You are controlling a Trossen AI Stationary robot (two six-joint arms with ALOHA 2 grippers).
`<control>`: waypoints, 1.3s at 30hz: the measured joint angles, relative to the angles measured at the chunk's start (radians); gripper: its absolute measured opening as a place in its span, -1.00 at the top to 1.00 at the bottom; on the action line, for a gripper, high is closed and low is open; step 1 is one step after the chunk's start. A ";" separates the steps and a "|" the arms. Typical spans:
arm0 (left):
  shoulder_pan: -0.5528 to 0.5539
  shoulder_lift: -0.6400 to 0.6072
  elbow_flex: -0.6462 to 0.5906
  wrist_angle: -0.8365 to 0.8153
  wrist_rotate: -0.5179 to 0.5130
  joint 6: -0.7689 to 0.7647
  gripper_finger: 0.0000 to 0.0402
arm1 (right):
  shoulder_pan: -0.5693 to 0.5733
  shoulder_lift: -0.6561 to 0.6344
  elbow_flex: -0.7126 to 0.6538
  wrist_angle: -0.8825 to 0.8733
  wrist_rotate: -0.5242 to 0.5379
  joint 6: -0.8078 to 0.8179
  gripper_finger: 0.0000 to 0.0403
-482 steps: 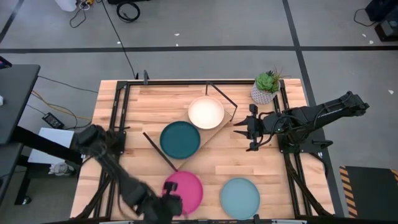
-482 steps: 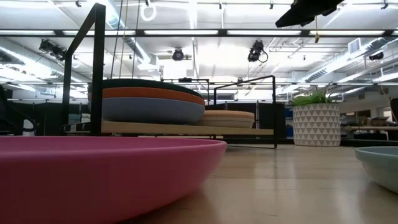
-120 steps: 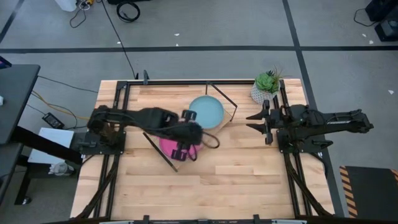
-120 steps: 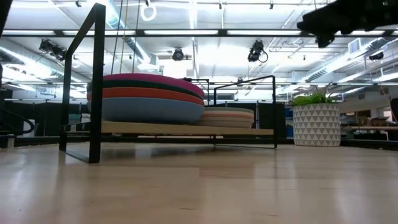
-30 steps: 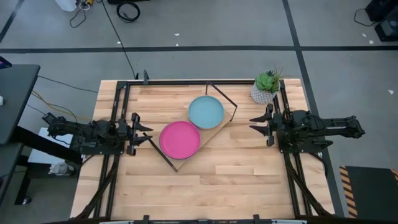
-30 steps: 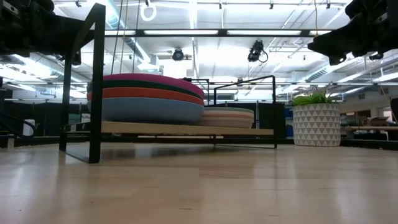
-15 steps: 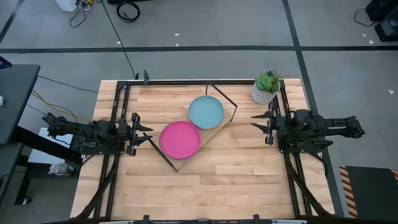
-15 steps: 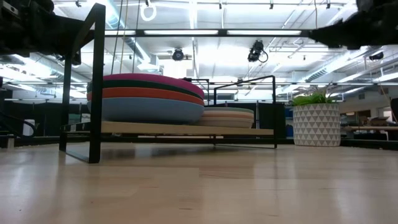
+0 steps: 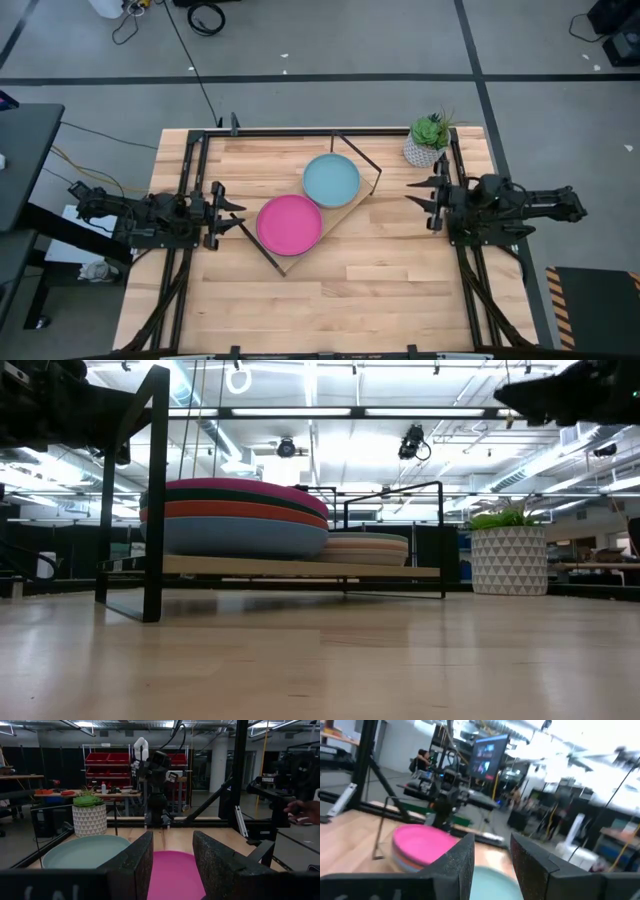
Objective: Place and stack plates onto a shelf
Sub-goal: Return to Home Position
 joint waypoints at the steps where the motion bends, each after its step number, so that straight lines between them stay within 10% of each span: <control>1: 0.000 0.000 0.000 0.000 0.000 0.000 0.27 | 0.000 0.004 -0.009 -0.001 0.000 0.030 0.34; 13: 0.000 0.000 0.000 -0.003 0.000 0.000 0.27 | -0.001 0.025 -0.160 -0.093 -0.007 0.359 0.34; 39: 0.000 0.000 -0.001 -0.003 0.000 0.000 0.27 | -0.001 0.037 -0.159 -0.077 -0.043 0.367 0.34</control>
